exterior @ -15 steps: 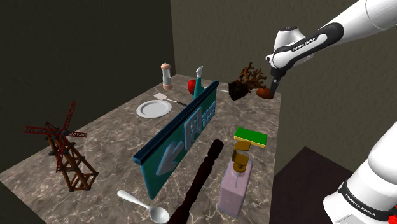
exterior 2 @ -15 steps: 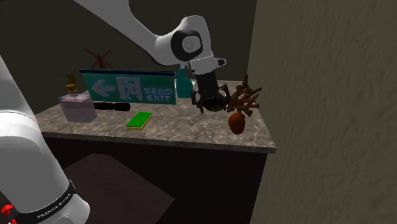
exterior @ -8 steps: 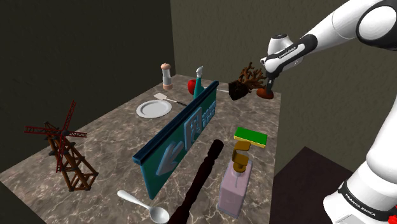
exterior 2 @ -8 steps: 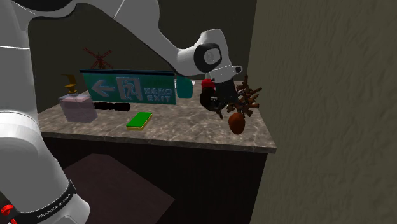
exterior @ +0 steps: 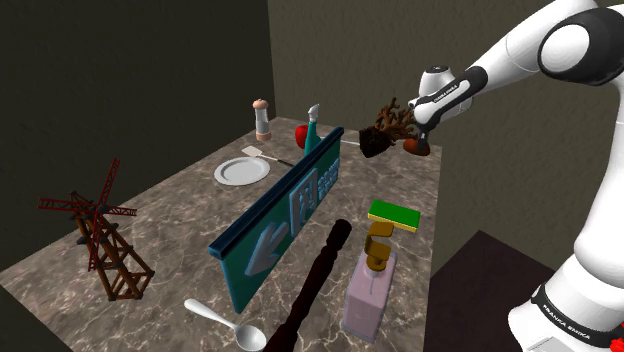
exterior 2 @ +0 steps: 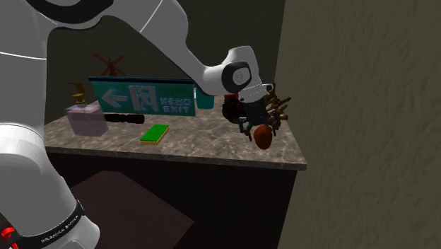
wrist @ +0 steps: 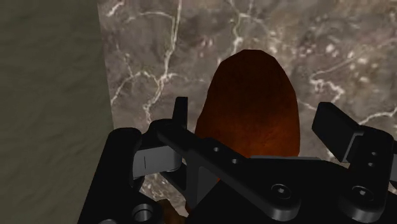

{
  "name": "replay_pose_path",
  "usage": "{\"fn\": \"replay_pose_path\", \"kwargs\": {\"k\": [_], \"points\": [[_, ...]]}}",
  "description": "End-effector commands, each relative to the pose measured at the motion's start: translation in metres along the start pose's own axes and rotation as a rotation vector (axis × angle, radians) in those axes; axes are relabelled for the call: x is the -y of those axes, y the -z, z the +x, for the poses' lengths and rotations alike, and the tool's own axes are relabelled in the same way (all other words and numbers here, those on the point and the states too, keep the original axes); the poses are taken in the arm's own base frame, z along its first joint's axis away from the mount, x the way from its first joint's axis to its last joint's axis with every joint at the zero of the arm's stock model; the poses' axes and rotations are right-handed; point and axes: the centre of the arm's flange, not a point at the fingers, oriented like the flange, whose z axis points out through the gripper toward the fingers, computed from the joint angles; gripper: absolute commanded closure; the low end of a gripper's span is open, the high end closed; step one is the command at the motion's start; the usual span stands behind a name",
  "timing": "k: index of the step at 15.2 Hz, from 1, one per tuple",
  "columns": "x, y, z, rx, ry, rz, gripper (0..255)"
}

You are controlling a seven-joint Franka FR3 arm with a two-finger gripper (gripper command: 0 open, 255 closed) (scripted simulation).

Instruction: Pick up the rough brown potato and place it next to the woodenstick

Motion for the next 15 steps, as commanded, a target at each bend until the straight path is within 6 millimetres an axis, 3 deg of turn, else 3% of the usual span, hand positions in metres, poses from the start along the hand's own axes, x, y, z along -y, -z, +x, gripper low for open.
{"fn": "replay_pose_path", "kwargs": {"k": [1,7,8,15], "points": [[-0.0003,-0.0034,0.0006,-0.001,0.0,0.0,0],[-0.0003,-0.0033,0.0006,0.0,0.0,0.0,0],[-0.0003,-0.0033,0.0006,0.0,0.0,0.0,255],[0.0001,-0.0036,0.0007,0.0,0.0,-0.001,255]]}}
